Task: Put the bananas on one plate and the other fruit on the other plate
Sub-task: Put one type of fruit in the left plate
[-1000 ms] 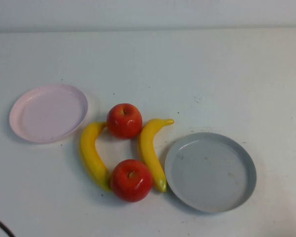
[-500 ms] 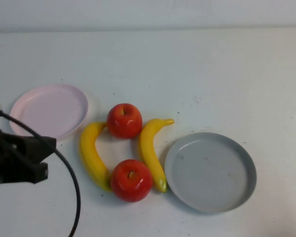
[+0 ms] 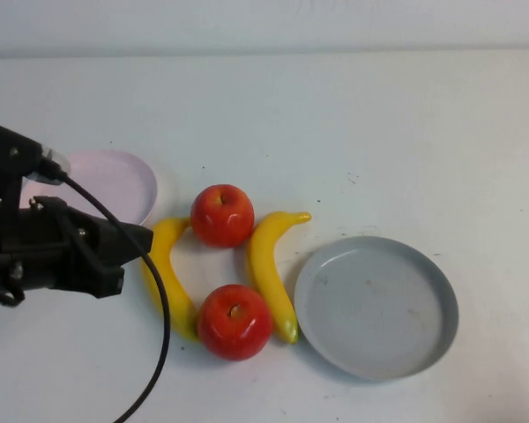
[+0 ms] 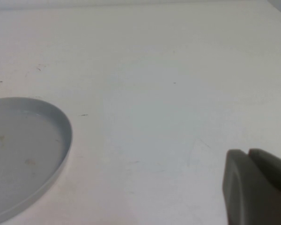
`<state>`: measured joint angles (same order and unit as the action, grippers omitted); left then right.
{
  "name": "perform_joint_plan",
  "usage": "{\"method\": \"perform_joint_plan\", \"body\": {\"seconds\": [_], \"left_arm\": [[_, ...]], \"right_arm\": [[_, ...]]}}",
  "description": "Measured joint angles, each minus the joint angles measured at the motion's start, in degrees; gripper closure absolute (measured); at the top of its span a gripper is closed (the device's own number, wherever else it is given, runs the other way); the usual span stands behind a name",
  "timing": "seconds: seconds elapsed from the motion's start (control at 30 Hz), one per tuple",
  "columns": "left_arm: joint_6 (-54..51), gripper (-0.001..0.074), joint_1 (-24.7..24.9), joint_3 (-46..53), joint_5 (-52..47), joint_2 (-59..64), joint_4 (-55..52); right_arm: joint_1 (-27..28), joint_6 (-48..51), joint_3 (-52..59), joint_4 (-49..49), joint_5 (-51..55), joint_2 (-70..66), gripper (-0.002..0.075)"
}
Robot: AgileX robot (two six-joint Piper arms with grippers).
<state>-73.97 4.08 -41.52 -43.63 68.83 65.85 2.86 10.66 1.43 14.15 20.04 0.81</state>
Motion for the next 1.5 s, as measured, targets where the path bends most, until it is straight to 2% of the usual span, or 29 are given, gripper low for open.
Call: {"method": "perform_joint_plan", "body": {"seconds": [0.17,0.27,0.4,0.53,0.63,0.73,0.87,0.97,1.03,1.1,1.13,1.2,1.27,1.37,1.5], "left_arm": [[-1.53,0.0735,0.46,0.00,-3.14,0.00,0.48],[-1.53,0.0735,3.90,1.55,2.78,-1.33,0.07],[-1.42,0.0735,14.91,6.32,22.11,-5.39,-0.08],[0.11,0.0735,27.87,9.90,35.35,-6.96,-0.56],[10.74,0.0735,36.19,13.08,45.28,-6.96,-7.10],[28.77,0.0736,41.13,16.77,54.35,-6.96,-21.64],[52.40,0.0737,42.40,21.55,61.95,-6.86,-41.20],[60.58,0.0726,42.40,25.34,70.66,-5.69,-53.84],[62.35,0.0667,42.40,26.77,74.99,-4.41,-59.19],[63.32,0.0549,42.40,27.00,76.90,-2.68,-61.53],[63.81,0.0429,42.52,27.00,77.58,-1.46,-62.05],[64.94,0.0252,42.63,27.00,78.17,1.19,-62.15],[67.10,0.0130,42.74,27.00,79.20,3.19,-62.38],[68.50,0.0069,42.74,27.00,81.90,4.87,-63.75],[68.77,0.0066,42.75,27.00,83.93,5.82,-64.63]], "right_arm": [[0.00,0.00,0.00,0.00,0.00,0.00,0.0744],[0.00,0.00,0.00,0.00,0.00,0.00,0.0744],[0.00,0.00,0.00,0.00,0.00,0.00,0.0744],[0.00,0.00,0.00,0.00,0.00,0.00,0.0744],[0.00,0.00,0.00,0.00,0.00,0.00,0.0744],[0.00,0.00,0.00,0.00,0.00,0.00,0.0744],[0.00,0.00,0.00,0.00,0.00,0.00,0.0744],[0.00,0.00,0.00,0.00,0.00,0.00,0.0744],[0.00,0.00,0.00,0.00,0.00,0.00,0.0744],[0.00,0.00,0.00,0.00,0.00,0.00,0.0744],[0.00,0.00,0.00,0.00,0.00,0.00,0.0744],[0.00,0.00,0.00,0.00,0.00,0.00,0.0744],[0.00,0.00,0.00,0.00,0.00,0.00,0.0744],[0.00,0.00,0.00,0.00,0.00,0.00,0.0744],[0.00,0.00,0.00,0.00,0.00,0.00,0.0744]]}}
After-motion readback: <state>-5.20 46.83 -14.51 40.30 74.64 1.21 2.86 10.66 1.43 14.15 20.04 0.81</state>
